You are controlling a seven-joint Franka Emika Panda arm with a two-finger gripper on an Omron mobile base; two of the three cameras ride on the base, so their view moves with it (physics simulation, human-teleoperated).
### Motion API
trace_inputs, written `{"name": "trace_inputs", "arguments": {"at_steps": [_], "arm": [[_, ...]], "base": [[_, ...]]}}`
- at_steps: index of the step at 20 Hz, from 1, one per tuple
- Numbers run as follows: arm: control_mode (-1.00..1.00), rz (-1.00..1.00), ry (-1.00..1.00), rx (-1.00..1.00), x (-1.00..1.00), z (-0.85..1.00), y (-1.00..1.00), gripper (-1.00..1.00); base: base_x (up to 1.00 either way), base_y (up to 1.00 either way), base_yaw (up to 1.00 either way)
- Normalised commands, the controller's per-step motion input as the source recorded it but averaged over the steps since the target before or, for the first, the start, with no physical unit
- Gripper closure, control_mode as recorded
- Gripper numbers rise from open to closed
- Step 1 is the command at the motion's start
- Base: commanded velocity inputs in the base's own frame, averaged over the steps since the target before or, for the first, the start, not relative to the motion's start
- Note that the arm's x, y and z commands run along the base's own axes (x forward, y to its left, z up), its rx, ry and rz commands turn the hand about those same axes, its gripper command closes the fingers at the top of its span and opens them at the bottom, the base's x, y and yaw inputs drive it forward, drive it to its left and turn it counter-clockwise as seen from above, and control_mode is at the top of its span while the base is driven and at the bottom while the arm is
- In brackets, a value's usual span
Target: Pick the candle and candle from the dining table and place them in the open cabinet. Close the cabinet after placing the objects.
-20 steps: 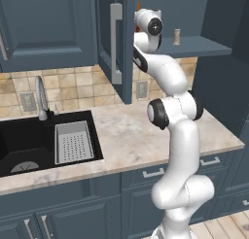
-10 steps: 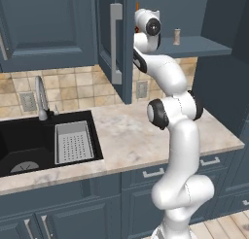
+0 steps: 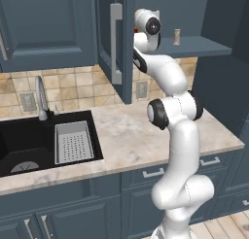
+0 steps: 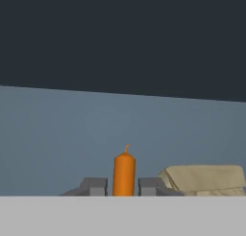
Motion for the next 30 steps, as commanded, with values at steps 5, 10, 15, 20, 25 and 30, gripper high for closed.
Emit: {"name": "trace_inputs", "arguments": {"at_steps": [5,10,15,20,25,30], "arm": [[-1.00,0.00,0.00,0.00,0.00,0.00,0.00,-1.00],[-1.00,-0.01,0.00,0.00,0.00,0.00,0.00,-1.00],[-1.00,-0.06,0.00,0.00,-0.20,0.00,-0.10,-1.00],[-1.00,-0.07,0.00,0.00,-0.26,0.00,-0.11,-1.00],[-1.00,-0.03,0.03,0.00,-0.40,0.00,-0.08,-1.00],[-1.00,0.00,0.07,0.00,-0.72,0.00,-0.21,-1.00]], "base": [[0.00,0.00,0.00],[0.00,0.00,0.00],[0.00,0.00,0.00],[0.00,0.00,0.00],[0.00,0.00,0.00],[0.00,0.00,0.00]]}}
